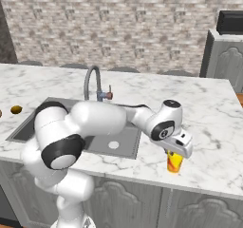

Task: Remove the kiwi and lemon from the sink. Then move the bowl and cup from the counter to the sink for washing.

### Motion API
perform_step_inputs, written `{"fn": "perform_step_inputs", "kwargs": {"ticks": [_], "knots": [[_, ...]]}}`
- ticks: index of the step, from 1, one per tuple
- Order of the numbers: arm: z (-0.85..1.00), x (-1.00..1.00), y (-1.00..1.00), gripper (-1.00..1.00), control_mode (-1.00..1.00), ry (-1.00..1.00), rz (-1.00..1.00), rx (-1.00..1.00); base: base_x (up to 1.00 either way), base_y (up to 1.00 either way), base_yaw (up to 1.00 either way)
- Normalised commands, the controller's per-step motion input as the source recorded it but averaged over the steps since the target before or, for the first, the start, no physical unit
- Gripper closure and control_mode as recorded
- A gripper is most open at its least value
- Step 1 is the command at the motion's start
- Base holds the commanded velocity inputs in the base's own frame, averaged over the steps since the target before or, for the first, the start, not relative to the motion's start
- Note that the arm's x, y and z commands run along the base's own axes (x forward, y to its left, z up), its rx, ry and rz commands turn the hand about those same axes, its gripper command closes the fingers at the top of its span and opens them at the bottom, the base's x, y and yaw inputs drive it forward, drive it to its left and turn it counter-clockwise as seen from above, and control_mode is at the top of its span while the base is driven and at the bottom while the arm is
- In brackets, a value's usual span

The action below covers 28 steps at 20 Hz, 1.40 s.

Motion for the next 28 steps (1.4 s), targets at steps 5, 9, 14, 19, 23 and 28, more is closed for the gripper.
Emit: {"fn": "perform_step_inputs", "kwargs": {"ticks": [5, 9, 14, 19, 23, 28], "knots": [[0.23, -0.10, 0.16, 1.00, -1.00, 0.00, 0.08, -0.05, 0.00, 0.00, 0.00], [0.23, -0.04, 0.21, 1.00, -1.00, 0.00, 0.08, -0.04, 0.00, 0.00, 0.00], [0.24, 0.00, 0.23, 1.00, -1.00, 0.00, 0.08, -0.03, 0.00, 0.00, 0.00], [0.20, 0.00, 0.26, 1.00, -1.00, 0.00, 0.08, -0.01, 0.00, 0.00, 0.00], [0.15, -0.01, 0.28, 1.00, -1.00, 0.00, 0.09, 0.00, 0.00, 0.00, 0.00], [0.13, -0.02, 0.32, 1.00, -1.00, 0.00, 0.12, 0.00, 0.00, 0.00, 0.00]]}}
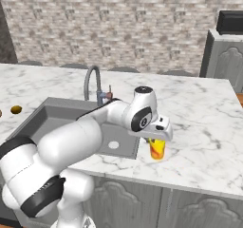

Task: Remove the kiwi and lemon from the sink. Then move the bowl and cup from the counter to the sink for washing.

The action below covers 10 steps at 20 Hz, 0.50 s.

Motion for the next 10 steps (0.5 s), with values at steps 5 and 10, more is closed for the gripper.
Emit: {"fn": "perform_step_inputs", "kwargs": {"ticks": [5, 10], "knots": [[0.12, -0.01, 0.33, 1.00, -1.00, 0.00, 0.13, 0.00, 0.00, 0.00, 0.00], [0.09, 0.00, 0.34, 1.00, -1.00, 0.00, 0.14, 0.00, 0.00, 0.00, 0.00]]}}
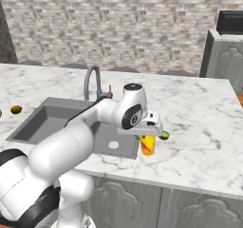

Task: Remove the kiwi and lemon from the sink. Then move the bowl and cup from the counter to the sink for washing.

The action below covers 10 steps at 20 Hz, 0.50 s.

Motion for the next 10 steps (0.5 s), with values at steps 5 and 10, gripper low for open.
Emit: {"fn": "perform_step_inputs", "kwargs": {"ticks": [5, 10], "knots": [[0.07, 0.00, 0.38, 1.00, -1.00, 0.00, 0.15, 0.00, 0.00, 0.00, 0.00], [0.04, 0.00, 0.40, 1.00, -1.00, 0.01, 0.15, 0.00, 0.00, 0.00, 0.00]]}}
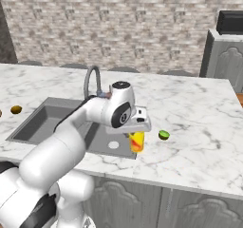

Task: Remove the kiwi and lemon from the sink. Then move the bowl and cup from the counter to the sink for washing.

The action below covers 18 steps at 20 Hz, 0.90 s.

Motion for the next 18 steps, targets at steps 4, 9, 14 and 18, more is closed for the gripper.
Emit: {"fn": "perform_step_inputs", "kwargs": {"ticks": [4, 9, 14, 18], "knots": [[0.03, 0.00, 0.39, 1.00, -1.00, 0.02, 0.14, 0.00, 0.00, 0.00, 0.00], [0.01, 0.00, 0.38, 1.00, -1.00, 0.01, 0.15, 0.00, 0.00, 0.00, 0.00], [0.02, 0.00, 0.38, 1.00, -1.00, 0.00, 0.15, 0.00, 0.00, 0.00, 0.00], [0.02, 0.00, 0.39, 1.00, -1.00, 0.00, 0.15, 0.00, 0.00, 0.00, 0.00]]}}
